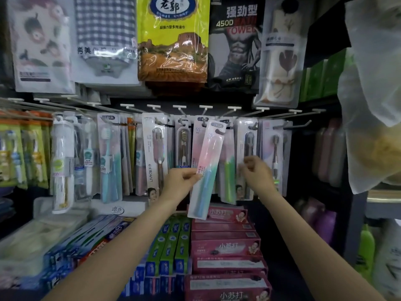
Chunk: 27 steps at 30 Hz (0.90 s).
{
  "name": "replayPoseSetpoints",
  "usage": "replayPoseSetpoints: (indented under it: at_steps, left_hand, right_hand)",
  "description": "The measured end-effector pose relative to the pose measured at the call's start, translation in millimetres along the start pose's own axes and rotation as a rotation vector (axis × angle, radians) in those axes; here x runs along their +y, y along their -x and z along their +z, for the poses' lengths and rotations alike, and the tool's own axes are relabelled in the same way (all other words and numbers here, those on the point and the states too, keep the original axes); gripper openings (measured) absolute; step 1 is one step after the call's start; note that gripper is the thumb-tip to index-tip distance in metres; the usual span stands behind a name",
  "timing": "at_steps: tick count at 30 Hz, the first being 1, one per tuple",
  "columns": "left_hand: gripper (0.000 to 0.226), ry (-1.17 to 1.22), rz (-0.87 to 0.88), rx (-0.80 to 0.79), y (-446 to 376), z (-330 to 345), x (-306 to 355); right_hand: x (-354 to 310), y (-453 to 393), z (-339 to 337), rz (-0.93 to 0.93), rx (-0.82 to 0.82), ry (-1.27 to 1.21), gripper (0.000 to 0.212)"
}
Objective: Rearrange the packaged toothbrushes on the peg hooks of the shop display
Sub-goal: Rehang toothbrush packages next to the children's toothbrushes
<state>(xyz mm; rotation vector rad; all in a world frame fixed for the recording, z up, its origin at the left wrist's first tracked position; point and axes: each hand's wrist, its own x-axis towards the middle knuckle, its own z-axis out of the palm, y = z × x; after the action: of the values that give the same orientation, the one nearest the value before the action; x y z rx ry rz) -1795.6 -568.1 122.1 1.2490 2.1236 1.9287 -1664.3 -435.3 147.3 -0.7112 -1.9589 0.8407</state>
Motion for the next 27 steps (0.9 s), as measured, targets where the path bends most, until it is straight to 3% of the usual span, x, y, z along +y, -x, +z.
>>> replayPoseSetpoints:
  at_steps: [5,9,16,21,27]
  left_hand:
    - [0.034,0.182,-0.074,-0.029,-4.8,28.0,12.7]
    - [0.039,0.179,-0.075,-0.055,-9.3,45.1,17.6]
    - [0.035,-0.178,0.036,-0.005,-23.2,40.0,18.3]
    - [0.027,-0.282,0.142,-0.007,-13.3,28.9,10.1]
    - [0.03,-0.295,0.308,0.179,16.6,-29.0,-10.9]
  right_hand:
    - [3.2,-2.7,-20.3,-0.055,0.035,-0.027,0.021]
    - [3.8,-0.6,-29.9,-0.09,0.035,-0.054,0.009]
    - [12.8,1.7,-34.8,-0.074,0.045,-0.054,0.01]
    - [5.4,7.4,-18.7,-0.105,0.034,-0.035,0.015]
    - [-26.5,20.4,18.2,-0.254,-0.066,-0.05,0.012]
